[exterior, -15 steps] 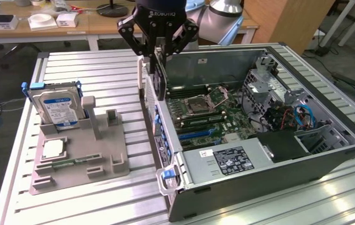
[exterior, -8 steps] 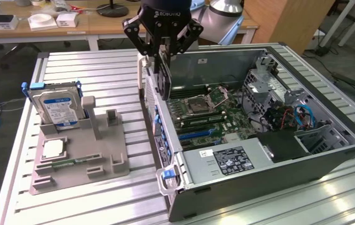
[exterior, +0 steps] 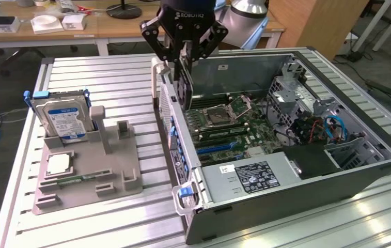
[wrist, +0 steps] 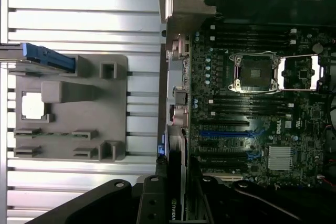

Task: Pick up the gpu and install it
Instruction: 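Pick up the gpu and move the gpu toward the slot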

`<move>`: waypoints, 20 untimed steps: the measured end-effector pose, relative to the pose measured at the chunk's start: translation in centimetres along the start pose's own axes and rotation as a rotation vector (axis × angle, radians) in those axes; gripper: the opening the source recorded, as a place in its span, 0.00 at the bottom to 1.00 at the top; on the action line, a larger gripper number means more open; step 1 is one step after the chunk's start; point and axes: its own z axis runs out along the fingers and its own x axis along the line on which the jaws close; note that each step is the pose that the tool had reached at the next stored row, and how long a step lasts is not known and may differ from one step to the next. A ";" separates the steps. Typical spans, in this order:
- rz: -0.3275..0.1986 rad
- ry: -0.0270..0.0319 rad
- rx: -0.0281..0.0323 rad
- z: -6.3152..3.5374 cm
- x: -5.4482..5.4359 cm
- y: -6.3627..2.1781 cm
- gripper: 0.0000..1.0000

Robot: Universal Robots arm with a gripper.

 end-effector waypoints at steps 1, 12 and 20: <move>0.000 0.0000 0.0001 0.00 -0.1 0.00 0.26; -0.001 0.0000 0.0000 -0.01 -1.1 -0.01 0.26; -0.001 0.0000 0.0000 -0.03 -1.9 -0.04 0.26</move>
